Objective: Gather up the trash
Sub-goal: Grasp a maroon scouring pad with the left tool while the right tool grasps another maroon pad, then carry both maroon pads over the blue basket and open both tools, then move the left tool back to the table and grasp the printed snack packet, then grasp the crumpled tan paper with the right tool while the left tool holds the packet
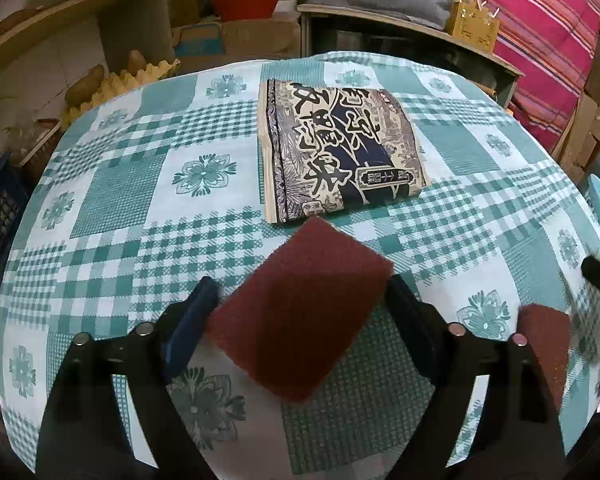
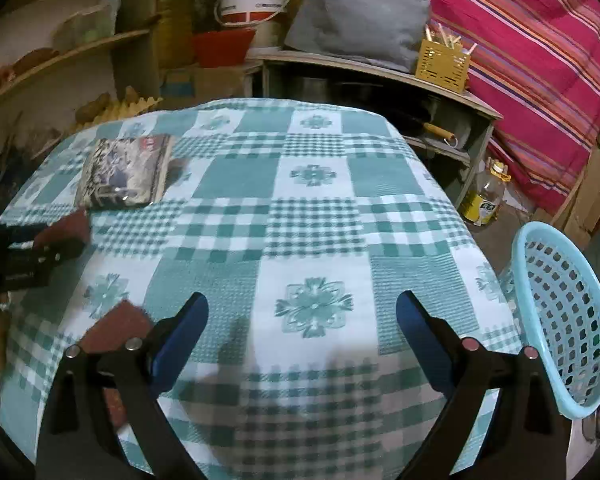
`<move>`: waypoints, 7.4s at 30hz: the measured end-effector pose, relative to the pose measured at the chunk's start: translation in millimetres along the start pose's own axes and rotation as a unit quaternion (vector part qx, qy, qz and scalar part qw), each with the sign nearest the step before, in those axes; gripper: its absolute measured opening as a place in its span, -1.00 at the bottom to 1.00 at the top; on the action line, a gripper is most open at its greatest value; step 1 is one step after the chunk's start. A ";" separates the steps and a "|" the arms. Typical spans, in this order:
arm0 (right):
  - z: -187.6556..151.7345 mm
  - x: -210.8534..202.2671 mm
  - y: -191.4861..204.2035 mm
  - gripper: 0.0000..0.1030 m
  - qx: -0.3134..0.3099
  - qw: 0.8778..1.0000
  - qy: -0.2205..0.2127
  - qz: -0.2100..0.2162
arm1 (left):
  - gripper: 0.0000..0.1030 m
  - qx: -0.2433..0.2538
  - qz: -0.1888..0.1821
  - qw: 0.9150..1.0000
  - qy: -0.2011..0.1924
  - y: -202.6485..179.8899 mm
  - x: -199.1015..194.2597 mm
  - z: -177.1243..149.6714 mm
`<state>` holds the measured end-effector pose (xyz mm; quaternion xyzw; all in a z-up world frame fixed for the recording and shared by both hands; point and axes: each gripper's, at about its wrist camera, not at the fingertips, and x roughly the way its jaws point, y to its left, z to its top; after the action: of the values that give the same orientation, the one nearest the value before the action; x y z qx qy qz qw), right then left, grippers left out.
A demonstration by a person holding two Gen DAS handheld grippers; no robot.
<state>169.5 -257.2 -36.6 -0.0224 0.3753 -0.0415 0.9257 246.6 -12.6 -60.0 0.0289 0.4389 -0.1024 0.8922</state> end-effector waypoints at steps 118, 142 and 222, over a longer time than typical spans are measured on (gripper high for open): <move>-47.9 -86.0 -358.6 0.77 0.223 0.961 -0.098 -0.130 | 0.59 0.150 -0.177 0.963 -0.136 -419.7 -48.6 49.6; -28.7 -66.6 -337.7 0.78 0.217 0.966 -0.084 -0.112 | 0.88 0.105 -0.140 0.974 -0.140 -356.8 -52.1 65.3; 81.7 41.0 107.7 0.91 -0.031 0.997 -0.045 0.045 | -0.89 -0.088 0.054 0.984 -0.146 111.7 -72.4 32.8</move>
<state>262.2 -153.0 -14.2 -0.0360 0.3349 0.0127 0.9415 252.4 103.3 13.0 -0.0414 0.3089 -0.0183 0.9500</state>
